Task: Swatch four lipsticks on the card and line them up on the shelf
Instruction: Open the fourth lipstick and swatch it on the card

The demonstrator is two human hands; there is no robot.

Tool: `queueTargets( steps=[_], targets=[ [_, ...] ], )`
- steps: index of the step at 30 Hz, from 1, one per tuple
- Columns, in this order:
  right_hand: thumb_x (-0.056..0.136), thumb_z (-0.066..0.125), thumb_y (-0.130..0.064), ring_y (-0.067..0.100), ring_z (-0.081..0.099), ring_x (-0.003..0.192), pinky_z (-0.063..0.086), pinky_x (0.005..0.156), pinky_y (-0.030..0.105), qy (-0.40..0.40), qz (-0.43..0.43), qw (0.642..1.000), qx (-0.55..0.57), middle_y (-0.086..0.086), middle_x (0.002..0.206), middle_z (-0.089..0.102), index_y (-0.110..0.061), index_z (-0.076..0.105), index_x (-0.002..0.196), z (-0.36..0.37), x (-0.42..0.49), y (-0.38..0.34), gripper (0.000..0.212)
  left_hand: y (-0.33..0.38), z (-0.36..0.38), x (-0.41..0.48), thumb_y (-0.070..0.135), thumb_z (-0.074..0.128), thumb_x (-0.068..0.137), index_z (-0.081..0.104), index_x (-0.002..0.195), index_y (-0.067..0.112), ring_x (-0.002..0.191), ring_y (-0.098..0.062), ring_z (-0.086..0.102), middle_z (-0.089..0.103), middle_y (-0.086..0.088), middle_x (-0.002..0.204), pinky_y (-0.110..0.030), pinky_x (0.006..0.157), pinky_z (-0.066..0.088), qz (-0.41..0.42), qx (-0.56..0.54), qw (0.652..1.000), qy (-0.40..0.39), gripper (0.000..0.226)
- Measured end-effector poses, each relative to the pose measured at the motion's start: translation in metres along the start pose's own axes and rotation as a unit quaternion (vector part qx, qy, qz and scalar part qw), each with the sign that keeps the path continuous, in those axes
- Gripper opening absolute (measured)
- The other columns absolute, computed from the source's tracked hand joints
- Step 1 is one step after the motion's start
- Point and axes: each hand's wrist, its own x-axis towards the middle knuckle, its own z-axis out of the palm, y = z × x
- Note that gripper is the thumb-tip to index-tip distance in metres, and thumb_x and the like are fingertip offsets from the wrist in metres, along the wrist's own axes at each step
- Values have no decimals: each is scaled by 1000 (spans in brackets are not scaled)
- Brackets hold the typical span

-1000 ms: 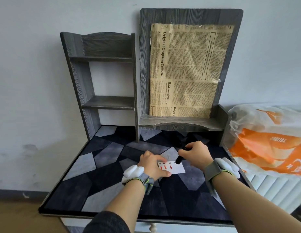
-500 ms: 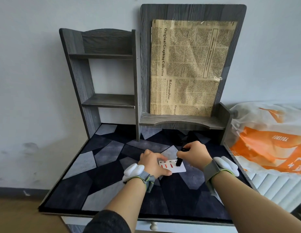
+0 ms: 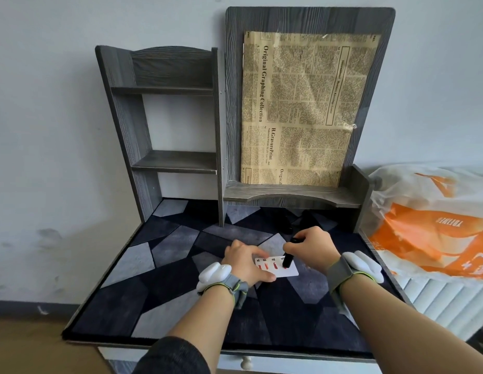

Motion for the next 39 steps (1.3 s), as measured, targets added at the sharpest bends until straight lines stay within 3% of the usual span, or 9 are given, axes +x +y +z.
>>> queueTargets(
  steps=[3, 8, 13, 19, 24, 27, 31, 36, 39],
  targets=[
    [65, 67, -27, 17, 43, 52, 39, 51, 30, 9, -2, 1000, 13, 4, 53, 48, 1, 61, 59, 0, -1, 0, 29, -1, 0, 1, 42, 81, 63, 62, 117, 37, 124, -23, 33, 41, -1, 124, -31, 99, 37, 2, -2, 1000, -2, 58],
    [71, 66, -27, 16, 52, 50, 52, 56, 32, 34, 7, 998, 43, -1, 48, 57, -7, 66, 57, -5, 2, -1, 24, -3, 1, 1, 42, 83, 61, 63, 114, 37, 122, -23, 34, 41, 0, 123, -31, 100, 37, 4, -5, 1000, 4, 56],
    [70, 66, -28, 19, 56, 56, 57, 60, 39, 21, 29, 997, 62, 6, 60, 63, -5, 70, 70, -6, 3, 1, 23, -4, 3, 3, 42, 83, 61, 63, 114, 38, 122, -23, 35, 42, -1, 123, -30, 99, 37, 11, -2, 1000, 8, 56],
    [74, 68, -20, 17, 68, 63, 49, 46, 26, 4, 61, 988, 140, 5, 69, 69, -9, 69, 83, -8, 4, -2, 14, -9, 5, 7, 50, 81, 60, 62, 114, 40, 122, -22, 38, 45, -1, 122, -30, 100, 40, 23, -11, 1000, 18, 59],
    [81, 67, -12, 12, 40, 33, 31, 36, 19, -34, 84, 967, 239, 13, 69, 71, 0, 68, 92, -14, 5, -4, 16, -15, 4, 13, 50, 82, 59, 61, 116, 35, 109, -16, 51, 49, 4, 110, -31, 94, 47, 29, -68, 995, 61, 63],
    [85, 65, -11, 14, 35, 40, 33, 40, 22, -64, 98, 941, 318, 15, 76, 74, 4, 65, 101, -15, 8, -7, 22, -18, 0, 18, 40, 84, 62, 65, 113, 29, 103, -10, 55, 57, 5, 110, -24, 90, 46, 20, -129, 988, 83, 56],
    [93, 57, -22, 11, 31, 40, 33, 40, 22, -143, 147, 867, 453, 16, 87, 74, -1, 57, 105, -16, 6, -18, 24, -12, -7, 22, 29, 83, 67, 72, 103, 19, 94, -9, 62, 69, 4, 96, -17, 80, 45, 4, -273, 957, 96, 39],
    [96, 49, -37, 8, 31, 34, 37, 37, 18, -211, 176, 820, 502, 5, 67, 67, -6, 60, 97, -11, 5, -28, 33, 5, -11, 25, 26, 83, 69, 75, 92, 26, 97, -15, 67, 73, -2, 96, -26, 91, 52, 20, -405, 910, 87, 25],
    [97, 46, -39, 7, 31, 34, 37, 37, 19, -229, 172, 814, 505, 3, 62, 58, -8, 61, 90, -11, 6, -30, 35, 14, -14, 25, 26, 82, 69, 74, 90, 31, 96, -11, 63, 70, 3, 92, -20, 84, 47, 22, -450, 888, 87, 22]
  ],
)
